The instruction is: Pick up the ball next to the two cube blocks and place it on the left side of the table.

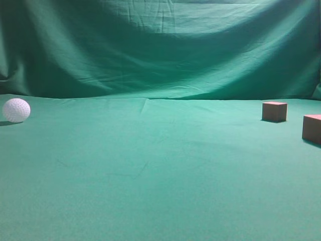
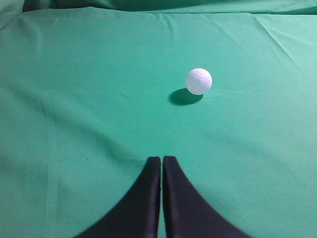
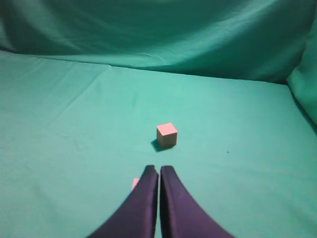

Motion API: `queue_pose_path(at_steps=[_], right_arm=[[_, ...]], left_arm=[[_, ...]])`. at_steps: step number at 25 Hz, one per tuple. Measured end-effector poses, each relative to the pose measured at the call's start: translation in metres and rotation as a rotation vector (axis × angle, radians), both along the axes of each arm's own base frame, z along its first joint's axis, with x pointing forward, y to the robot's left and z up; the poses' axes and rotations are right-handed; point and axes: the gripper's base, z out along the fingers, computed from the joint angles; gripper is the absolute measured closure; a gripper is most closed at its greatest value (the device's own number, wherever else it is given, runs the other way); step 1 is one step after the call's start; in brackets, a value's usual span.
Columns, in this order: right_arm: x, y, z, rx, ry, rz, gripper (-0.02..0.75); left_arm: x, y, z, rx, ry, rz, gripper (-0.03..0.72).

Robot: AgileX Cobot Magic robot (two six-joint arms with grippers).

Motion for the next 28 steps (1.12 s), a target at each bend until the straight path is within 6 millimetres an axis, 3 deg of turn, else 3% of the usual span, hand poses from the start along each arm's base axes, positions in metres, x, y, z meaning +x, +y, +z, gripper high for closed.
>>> queue_pose_path(at_steps=[10, 28], right_arm=[[0.003, -0.005, -0.057, 0.007, 0.017, -0.133, 0.738], [0.002, -0.012, -0.065, -0.024, 0.079, -0.267, 0.738]], left_arm=[[0.0, 0.0, 0.0, 0.0, 0.0, 0.0, 0.688], [0.0, 0.0, 0.0, 0.0, 0.0, 0.0, 0.688]])
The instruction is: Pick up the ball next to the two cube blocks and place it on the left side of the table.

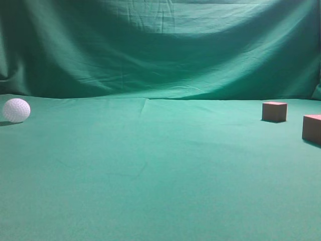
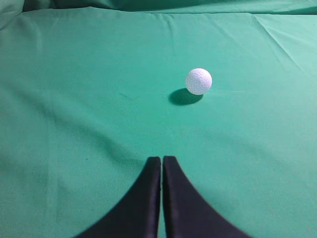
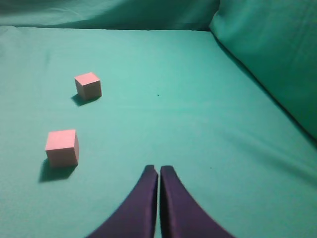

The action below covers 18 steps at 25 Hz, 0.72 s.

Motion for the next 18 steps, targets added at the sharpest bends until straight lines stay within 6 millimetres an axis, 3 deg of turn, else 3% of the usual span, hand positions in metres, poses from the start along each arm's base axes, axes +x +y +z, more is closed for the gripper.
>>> queue_pose_path(at_steps=[18], right_arm=[[-0.0001, -0.0006, -0.0003, -0.004, 0.003, -0.012, 0.738]], left_arm=[[0.0, 0.0, 0.0, 0.0, 0.0, 0.0, 0.688]])
